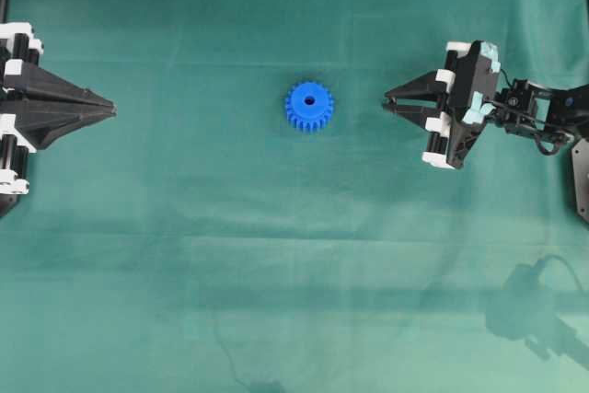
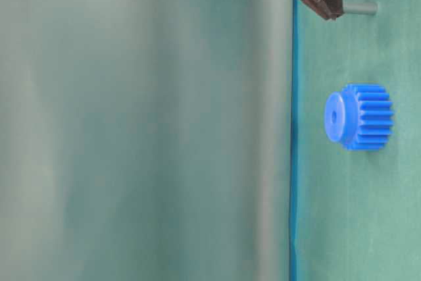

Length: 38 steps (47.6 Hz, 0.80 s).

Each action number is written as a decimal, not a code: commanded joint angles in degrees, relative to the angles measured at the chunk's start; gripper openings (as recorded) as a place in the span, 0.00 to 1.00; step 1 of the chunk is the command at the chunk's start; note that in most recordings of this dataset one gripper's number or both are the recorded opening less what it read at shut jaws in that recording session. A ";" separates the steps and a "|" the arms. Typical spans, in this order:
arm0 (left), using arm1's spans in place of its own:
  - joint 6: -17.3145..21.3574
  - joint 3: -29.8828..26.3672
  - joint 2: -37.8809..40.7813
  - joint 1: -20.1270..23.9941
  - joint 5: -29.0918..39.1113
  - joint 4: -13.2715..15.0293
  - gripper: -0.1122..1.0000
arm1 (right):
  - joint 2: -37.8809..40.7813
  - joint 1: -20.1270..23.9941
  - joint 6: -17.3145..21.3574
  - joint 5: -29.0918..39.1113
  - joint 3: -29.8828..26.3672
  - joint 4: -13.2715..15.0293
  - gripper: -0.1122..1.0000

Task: Insert the shaft placed at a random location into the center hole of the small gear at another random location.
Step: 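Close the right gripper on the silver shaft and lift it upright, then carry the shaft left over the blue gear's center hole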

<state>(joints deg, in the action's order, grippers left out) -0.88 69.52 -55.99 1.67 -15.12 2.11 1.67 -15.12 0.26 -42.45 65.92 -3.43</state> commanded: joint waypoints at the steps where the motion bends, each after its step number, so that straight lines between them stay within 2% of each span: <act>1: 0.00 -0.53 0.18 0.18 -0.18 0.09 0.10 | -0.70 0.00 0.09 -0.26 -0.53 -0.09 0.22; 11: -0.18 -0.53 0.18 0.09 0.00 0.18 0.10 | -4.66 0.00 0.44 1.23 -0.62 -0.26 0.22; 28: -0.18 -0.53 0.18 0.09 0.00 0.18 0.10 | -18.19 -0.09 0.00 15.82 -2.64 -0.53 0.22; 38: -0.18 -0.53 0.26 0.09 -0.09 0.18 0.10 | -19.42 -0.18 -0.09 16.88 -2.64 -0.53 0.22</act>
<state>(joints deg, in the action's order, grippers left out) -0.97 69.61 -56.07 1.76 -14.85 2.20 -17.14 -15.12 0.26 -25.58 64.34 -3.78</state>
